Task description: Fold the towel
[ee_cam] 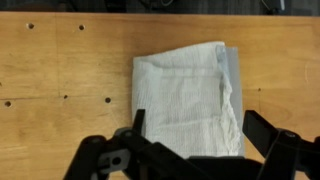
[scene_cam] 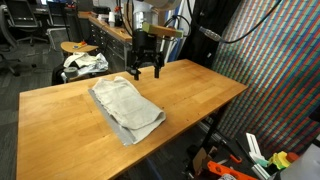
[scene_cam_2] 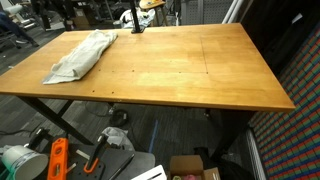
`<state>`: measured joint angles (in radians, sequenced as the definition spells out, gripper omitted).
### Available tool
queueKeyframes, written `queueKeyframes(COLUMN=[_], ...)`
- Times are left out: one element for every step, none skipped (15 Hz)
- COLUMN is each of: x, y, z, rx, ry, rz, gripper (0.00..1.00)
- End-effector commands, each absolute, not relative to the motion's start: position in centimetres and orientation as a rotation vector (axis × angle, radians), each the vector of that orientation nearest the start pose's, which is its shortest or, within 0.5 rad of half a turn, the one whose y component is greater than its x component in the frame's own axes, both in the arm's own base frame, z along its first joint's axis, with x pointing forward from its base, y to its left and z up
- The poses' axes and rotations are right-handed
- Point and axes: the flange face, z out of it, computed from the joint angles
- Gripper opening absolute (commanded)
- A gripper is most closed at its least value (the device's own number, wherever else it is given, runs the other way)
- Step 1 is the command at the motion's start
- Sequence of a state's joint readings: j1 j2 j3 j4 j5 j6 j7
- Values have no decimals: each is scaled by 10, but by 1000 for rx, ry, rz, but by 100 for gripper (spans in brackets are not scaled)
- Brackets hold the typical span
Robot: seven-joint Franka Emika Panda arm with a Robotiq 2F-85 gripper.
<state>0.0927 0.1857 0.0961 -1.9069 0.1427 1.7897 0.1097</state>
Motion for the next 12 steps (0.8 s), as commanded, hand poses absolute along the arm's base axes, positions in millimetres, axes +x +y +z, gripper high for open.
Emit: queueKeyframes(x=[486,473,463,456,451,451,453,454,458,463,470,477], y=[166,184,202,220,235,250,263,272,280,285,290,293], z=[373,369,366,364,364,363,362,362,360,357,352,347], rx=[-3080,-3087,-3088,-3090,-3096,-3096,-3115,-3137,-3161,-3192,-3228,-3256], ry=[-257,-283,-286,-270,-269,-231,-210,-184,-156,-128,-108,-83], rz=[448,413,364,301,256,195,162,139,130,108,98,75], gripper=[100,100,100,100,100,100,100,100,100,100,100,100])
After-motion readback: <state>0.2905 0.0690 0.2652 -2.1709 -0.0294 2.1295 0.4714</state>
